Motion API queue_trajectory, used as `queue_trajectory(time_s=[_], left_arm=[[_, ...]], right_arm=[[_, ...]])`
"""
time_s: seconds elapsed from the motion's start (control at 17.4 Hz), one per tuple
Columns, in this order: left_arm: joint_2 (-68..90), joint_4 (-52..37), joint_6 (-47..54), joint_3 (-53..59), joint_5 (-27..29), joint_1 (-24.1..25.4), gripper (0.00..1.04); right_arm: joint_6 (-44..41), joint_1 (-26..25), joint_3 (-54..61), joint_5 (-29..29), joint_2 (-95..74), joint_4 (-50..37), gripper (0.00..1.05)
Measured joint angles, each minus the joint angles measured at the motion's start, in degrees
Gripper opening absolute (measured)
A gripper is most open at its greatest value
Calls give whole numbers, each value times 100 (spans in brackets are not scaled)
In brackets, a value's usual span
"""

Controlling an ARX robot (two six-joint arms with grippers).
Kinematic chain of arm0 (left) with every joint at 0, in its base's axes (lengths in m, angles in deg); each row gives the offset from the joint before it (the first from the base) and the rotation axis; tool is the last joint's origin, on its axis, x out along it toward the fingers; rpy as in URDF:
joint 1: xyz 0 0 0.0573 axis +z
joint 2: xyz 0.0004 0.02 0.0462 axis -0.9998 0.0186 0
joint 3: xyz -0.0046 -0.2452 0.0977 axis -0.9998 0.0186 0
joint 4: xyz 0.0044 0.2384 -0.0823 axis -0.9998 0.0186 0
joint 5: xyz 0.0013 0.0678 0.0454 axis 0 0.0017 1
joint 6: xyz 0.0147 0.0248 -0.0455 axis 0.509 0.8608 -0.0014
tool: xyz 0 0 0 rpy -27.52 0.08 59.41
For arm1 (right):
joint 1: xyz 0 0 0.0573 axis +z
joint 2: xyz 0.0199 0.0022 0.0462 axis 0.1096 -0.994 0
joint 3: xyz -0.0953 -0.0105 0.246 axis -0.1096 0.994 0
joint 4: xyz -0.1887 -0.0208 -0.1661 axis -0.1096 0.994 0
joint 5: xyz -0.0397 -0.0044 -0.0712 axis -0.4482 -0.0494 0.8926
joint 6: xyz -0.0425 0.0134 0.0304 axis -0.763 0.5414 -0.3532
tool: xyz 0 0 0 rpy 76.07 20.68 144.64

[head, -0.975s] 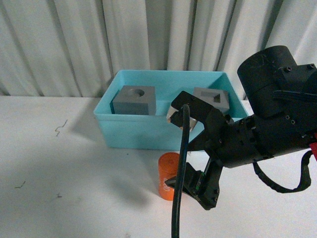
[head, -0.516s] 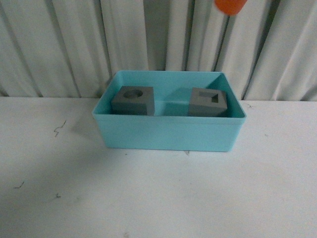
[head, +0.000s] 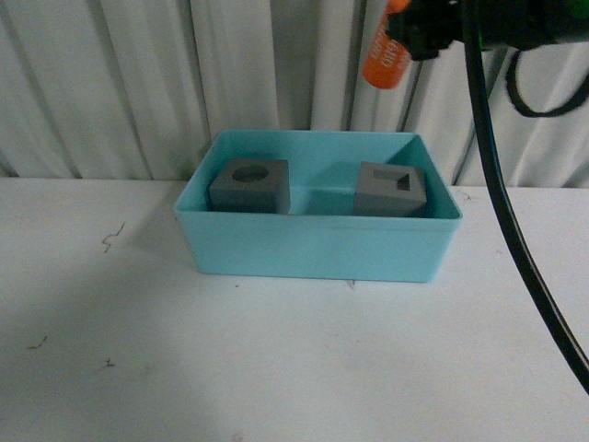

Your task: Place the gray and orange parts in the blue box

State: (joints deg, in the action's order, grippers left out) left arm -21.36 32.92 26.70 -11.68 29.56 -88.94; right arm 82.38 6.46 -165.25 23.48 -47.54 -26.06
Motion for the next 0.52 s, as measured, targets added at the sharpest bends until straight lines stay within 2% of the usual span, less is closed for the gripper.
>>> queue_trajectory(time_s=[0.34, 0.52], left_arm=[[0, 0, 0, 0, 0, 0, 98], [0, -2, 0, 0, 0, 0, 98]], right_arm=[[304, 249, -649, 229, -457, 66, 43], [603, 431, -1056, 496, -1003, 411, 43]])
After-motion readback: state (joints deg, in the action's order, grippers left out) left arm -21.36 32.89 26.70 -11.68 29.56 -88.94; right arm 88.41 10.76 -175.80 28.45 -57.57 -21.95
